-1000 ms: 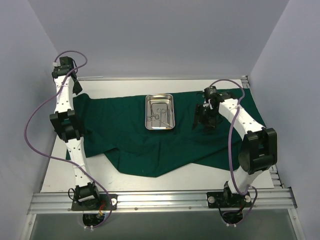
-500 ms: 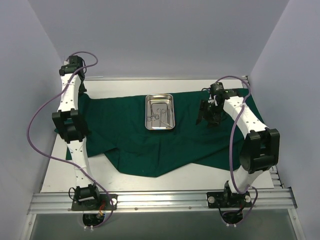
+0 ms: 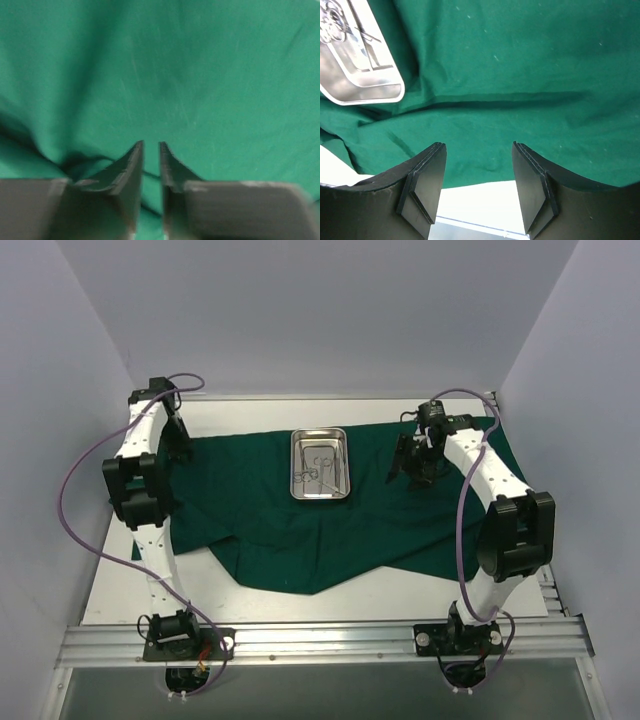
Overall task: Open and lay out the surgical kit
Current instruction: Smooth out the surgical kit at the center of the board.
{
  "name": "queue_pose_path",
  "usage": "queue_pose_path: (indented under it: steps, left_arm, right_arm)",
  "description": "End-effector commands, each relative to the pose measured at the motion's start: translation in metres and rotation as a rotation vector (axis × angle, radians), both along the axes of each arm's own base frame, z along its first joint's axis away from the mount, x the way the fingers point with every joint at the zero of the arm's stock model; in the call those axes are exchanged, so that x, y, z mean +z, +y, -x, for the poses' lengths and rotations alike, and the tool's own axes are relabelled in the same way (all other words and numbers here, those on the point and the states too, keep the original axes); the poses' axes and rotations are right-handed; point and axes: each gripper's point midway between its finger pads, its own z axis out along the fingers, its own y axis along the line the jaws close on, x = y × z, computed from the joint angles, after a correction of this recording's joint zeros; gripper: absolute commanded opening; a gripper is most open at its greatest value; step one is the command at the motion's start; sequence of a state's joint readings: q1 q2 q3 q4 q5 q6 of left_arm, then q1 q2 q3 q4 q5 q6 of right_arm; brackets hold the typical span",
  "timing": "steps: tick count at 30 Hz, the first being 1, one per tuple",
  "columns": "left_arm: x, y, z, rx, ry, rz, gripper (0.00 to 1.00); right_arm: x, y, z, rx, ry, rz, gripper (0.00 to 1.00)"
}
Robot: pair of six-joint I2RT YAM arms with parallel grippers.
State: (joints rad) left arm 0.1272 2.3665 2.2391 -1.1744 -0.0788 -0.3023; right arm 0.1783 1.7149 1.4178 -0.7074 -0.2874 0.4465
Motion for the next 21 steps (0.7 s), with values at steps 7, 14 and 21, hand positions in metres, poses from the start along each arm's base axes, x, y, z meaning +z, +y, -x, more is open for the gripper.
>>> queue_pose_path:
  steps: [7, 14, 21]
  left_arm:
    - [0.003, -0.058, 0.069, 0.068, 0.042, 0.258, 0.18]
    - [-0.03, -0.046, 0.108, 0.169, 0.17, 0.278, 0.1]
    - [-0.041, -0.039, 0.144, 0.234, 0.279, 0.273, 0.02]
  right_arm:
    - [0.009, 0.007, 0.003, 0.02, -0.04, -0.042, 0.56]
    - [0.011, 0.007, 0.012, 0.041, -0.056, -0.051, 0.56]
    - [0.005, 0.01, 0.022, 0.064, -0.045, -0.079, 0.56]
